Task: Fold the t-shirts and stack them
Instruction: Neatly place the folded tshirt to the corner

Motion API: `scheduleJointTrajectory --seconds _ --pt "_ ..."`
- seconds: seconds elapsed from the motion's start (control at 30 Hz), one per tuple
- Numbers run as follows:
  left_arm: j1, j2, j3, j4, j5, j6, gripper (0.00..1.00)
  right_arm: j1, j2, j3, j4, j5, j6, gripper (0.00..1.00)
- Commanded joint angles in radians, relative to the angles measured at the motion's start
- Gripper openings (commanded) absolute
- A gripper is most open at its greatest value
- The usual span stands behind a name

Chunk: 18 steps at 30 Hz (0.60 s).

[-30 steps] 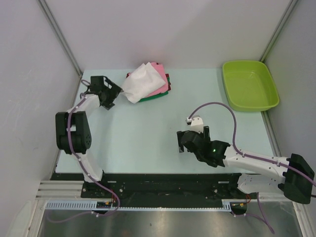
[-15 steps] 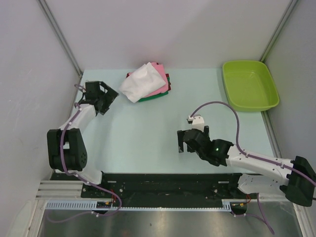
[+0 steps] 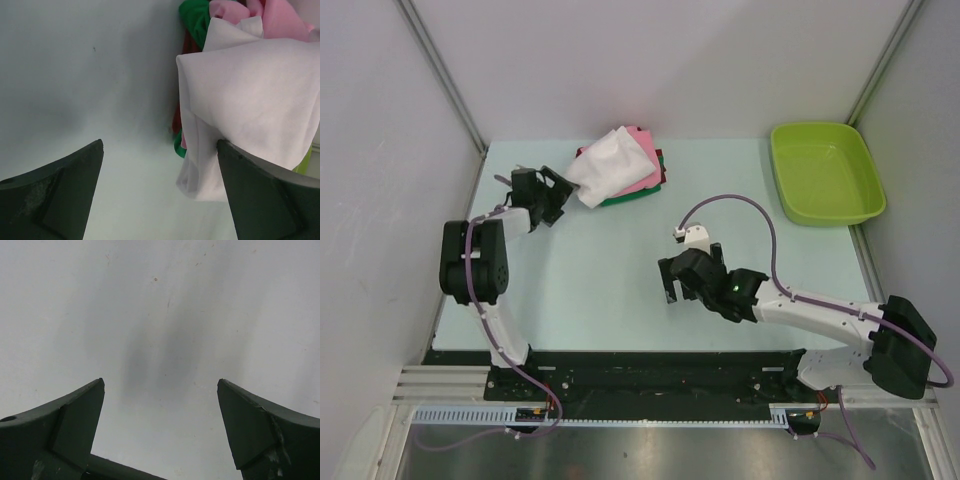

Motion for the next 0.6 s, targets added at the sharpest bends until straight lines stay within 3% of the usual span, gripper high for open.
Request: scheduleJointTrajectory --seconds 0.0,0.57 --pt "-0.006 0.041 0.081 0.146 0.04 -0.03 1.0 -0.009 0.021 0.032 0.052 0.005 -0.031 1.0" --pt "-0.006 0.075 0.163 0.214 0.054 -0.017 1.0 -0.009 0.111 0.032 0.066 0.007 -0.012 1.0"
